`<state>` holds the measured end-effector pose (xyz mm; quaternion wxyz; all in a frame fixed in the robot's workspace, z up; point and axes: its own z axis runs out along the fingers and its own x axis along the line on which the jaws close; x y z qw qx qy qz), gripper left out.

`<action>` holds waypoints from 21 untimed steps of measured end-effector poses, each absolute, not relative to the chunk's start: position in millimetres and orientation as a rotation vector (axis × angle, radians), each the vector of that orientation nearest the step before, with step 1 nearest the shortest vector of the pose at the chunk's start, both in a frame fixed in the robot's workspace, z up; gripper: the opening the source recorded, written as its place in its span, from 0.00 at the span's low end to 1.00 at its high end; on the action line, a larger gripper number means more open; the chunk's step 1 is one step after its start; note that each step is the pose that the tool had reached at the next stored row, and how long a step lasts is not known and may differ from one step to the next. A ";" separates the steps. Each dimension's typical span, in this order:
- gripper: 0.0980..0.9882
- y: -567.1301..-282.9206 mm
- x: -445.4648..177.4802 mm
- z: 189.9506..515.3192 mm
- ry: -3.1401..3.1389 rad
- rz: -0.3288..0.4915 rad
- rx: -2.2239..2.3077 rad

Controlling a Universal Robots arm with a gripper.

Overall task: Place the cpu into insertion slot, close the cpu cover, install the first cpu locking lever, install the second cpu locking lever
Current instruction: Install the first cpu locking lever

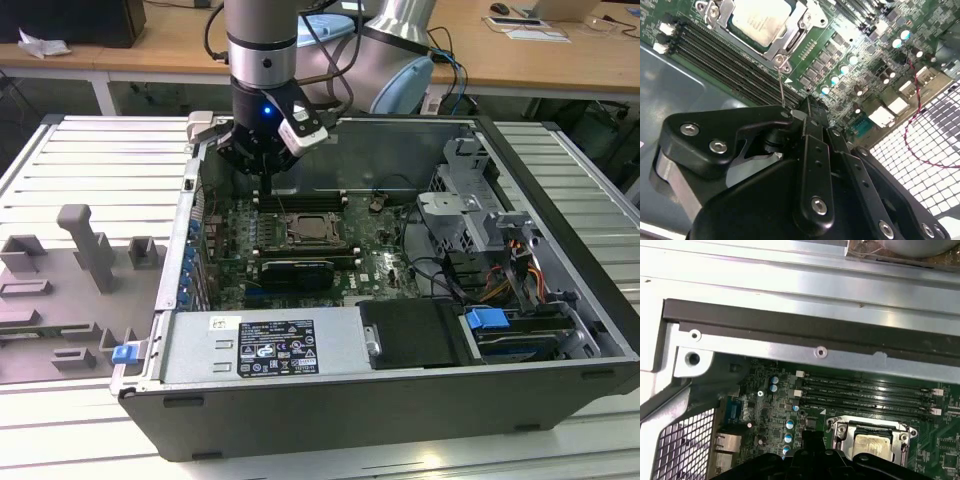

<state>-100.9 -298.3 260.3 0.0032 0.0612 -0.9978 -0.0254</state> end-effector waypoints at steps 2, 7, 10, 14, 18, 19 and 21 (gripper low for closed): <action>0.01 -297.1 -100.8 260.1 -3.128 -0.080 0.192; 0.01 -295.9 -96.1 260.0 -3.128 -0.079 0.191; 0.01 -295.9 -94.0 259.9 -3.129 -0.080 0.190; 0.01 -295.8 -91.9 259.7 -3.129 -0.080 0.188; 0.01 -295.9 -87.4 259.3 -3.129 -0.080 0.186; 0.01 -295.9 -86.5 259.2 -3.129 -0.080 0.186; 0.01 -295.9 -83.7 259.0 -3.129 -0.080 0.184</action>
